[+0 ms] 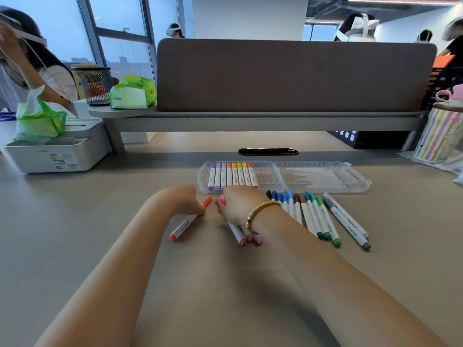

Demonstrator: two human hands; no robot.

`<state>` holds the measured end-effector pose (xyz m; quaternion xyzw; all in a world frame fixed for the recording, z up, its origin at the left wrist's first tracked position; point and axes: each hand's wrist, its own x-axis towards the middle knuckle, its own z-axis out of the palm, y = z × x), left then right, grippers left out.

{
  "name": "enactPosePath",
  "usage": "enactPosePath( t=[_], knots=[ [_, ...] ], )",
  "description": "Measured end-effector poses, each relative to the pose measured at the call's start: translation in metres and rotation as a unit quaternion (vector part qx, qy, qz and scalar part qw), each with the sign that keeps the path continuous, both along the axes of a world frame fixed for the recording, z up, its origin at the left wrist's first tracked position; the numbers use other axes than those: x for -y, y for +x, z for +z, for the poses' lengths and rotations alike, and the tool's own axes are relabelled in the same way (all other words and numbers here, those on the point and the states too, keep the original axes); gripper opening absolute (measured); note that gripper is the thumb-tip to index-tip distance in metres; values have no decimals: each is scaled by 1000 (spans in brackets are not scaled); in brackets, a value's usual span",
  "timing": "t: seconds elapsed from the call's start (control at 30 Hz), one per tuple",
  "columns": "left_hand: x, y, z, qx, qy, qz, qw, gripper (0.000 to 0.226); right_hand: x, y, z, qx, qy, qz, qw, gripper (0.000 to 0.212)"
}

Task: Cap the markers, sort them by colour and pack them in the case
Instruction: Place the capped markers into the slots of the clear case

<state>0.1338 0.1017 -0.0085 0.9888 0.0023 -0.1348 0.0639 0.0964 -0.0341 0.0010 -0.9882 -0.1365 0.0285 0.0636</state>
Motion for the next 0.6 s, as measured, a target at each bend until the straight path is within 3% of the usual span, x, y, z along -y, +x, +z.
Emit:
enactPosePath(
  t=[0.13, 0.3, 0.47, 0.6],
  knots=[
    [-6, 2, 3, -11, 21, -12, 1000, 34, -6, -4, -11, 25, -56, 2, 998, 36],
    [-20, 5, 9, -19, -59, 27, 998, 28, -9, -1, -15, 9, -71, 9, 997, 33],
    [-18, 8, 18, 23, -170, 59, 983, 29, 2, 6, 1, -91, 44, -15, 995, 21],
    [4, 16, 27, -1, -245, 44, 969, 39, 35, 22, 23, -104, 130, -47, 985, 37]
  ],
)
